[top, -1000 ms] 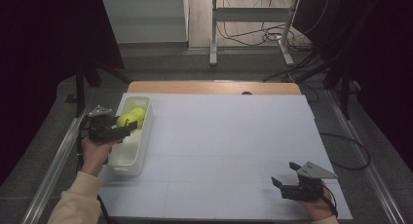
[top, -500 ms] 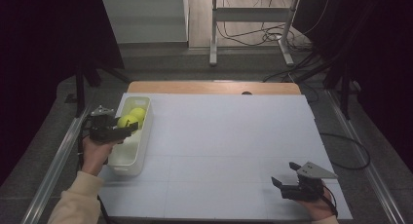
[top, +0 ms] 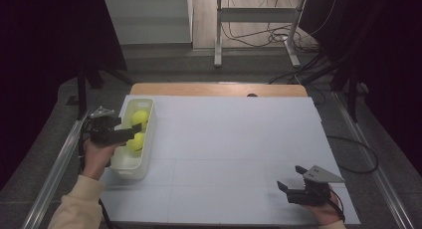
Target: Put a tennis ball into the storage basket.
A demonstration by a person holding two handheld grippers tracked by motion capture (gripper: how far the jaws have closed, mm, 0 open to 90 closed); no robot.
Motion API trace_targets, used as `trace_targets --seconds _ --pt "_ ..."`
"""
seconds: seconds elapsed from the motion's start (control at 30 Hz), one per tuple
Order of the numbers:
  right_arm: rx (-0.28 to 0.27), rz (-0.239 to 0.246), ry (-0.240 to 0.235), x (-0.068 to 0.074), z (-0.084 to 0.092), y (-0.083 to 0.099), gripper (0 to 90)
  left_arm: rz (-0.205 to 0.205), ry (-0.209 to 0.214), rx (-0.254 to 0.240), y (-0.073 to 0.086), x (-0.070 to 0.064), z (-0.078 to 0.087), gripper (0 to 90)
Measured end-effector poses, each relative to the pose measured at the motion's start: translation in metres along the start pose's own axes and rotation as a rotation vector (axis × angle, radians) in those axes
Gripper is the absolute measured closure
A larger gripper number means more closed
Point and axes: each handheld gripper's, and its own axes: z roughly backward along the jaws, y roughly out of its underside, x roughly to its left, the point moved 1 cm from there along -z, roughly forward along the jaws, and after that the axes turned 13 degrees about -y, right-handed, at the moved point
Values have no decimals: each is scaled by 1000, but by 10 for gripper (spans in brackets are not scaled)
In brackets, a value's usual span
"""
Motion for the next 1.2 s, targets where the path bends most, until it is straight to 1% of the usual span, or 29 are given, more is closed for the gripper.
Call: trace_targets --seconds 0.13,0.17,0.2,0.33,0.37,0.5,0.67,0.7,0.77,0.8,0.83,0.87,0.97,1.17,1.2 --pt "2 2 -1 0 0 0 130 -9 15 -17 -1 -4 2 117" --pt "1 1 0 0 0 0 130 -16 33 -31 -1 -6 4 117" --pt "2 1 2 0 0 0 130 -19 42 -37 -1 -8 5 118" --pt "2 1 1 0 0 0 130 -33 76 -58 -2 -15 10 119" --pt "2 1 1 0 0 0 130 -33 76 -58 -2 -15 10 120" --pt "1 1 2 0 0 0 130 -51 122 -82 -1 -25 17 127" --pt "0 1 2 1 0 0 130 -69 168 -104 2 -38 24 131" --pt "2 2 3 1 1 0 130 -76 186 -111 3 -41 25 132" --pt "0 2 4 1 1 0 130 -95 218 -118 4 -48 29 133" --pt "0 2 4 1 1 0 130 -95 218 -118 4 -48 29 133" --pt "1 2 4 1 1 0 130 -99 244 -125 5 -53 32 134" --pt "1 2 4 1 1 0 130 -99 244 -125 5 -53 32 133" --pt "-1 2 5 1 1 0 130 -109 271 -132 8 -62 35 134" --pt "-8 4 0 2 2 -1 130 -127 303 -131 16 -75 36 136" --pt "-8 4 -1 2 2 -1 130 -130 317 -130 19 -79 36 136"
